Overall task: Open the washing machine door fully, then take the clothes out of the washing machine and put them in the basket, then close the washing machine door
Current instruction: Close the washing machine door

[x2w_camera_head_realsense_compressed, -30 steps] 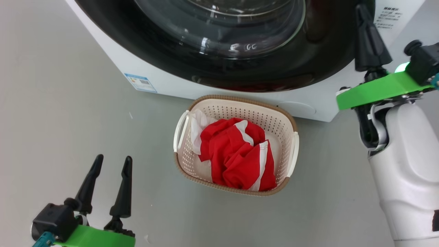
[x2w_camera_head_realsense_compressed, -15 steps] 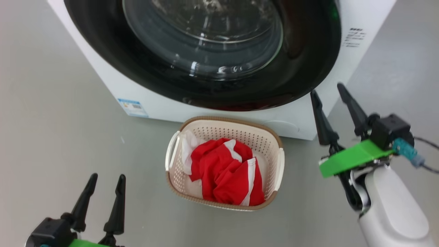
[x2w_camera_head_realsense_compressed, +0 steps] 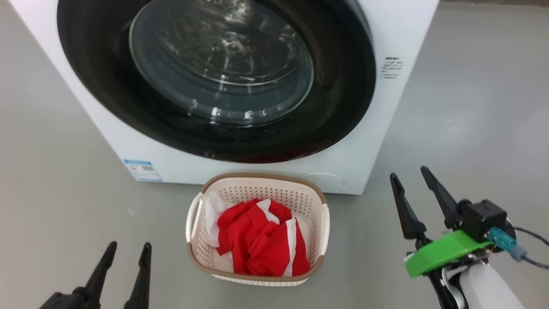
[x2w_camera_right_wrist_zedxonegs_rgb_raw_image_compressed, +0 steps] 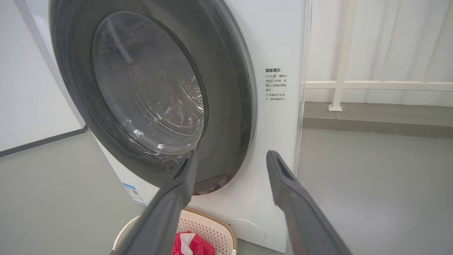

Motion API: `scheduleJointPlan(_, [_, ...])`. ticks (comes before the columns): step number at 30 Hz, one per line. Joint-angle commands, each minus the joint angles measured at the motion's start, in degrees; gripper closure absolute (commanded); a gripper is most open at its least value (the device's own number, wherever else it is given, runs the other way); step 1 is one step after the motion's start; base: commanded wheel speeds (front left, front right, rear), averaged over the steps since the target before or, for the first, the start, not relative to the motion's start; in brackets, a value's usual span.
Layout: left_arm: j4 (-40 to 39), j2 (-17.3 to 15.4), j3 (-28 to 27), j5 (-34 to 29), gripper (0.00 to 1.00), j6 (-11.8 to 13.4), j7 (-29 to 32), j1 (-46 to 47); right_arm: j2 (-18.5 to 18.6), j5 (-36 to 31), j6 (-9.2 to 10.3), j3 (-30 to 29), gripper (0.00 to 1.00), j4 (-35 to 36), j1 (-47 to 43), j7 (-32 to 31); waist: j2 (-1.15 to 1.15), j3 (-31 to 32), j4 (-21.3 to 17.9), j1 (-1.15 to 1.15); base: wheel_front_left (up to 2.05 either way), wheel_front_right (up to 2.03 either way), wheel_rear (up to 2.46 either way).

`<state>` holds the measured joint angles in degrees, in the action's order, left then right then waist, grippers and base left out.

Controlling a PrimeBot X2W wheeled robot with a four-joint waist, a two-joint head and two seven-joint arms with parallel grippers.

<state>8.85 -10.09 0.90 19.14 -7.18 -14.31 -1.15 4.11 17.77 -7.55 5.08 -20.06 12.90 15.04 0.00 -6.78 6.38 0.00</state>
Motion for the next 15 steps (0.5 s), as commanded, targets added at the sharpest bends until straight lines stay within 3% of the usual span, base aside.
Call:
scheduleJointPlan(1, [-1.0,-1.6,-2.1,-0.1,0.0,-0.3,-0.7,0.3,0.7,0.5,0.06,1.5,0.0,1.8,-0.9,0.0,0.0,1.8,-1.7,0.0,0.0,0.0,0.0])
scheduleJointPlan(15, [-0.7,-2.2,-4.2,-0.4,0.0,-0.3,-0.7,-3.2,1.9,1.0,0.06,-0.6,0.0,3.7,-9.3,0.0,0.0,5.1,-6.1,0.0,0.0,0.0,0.0])
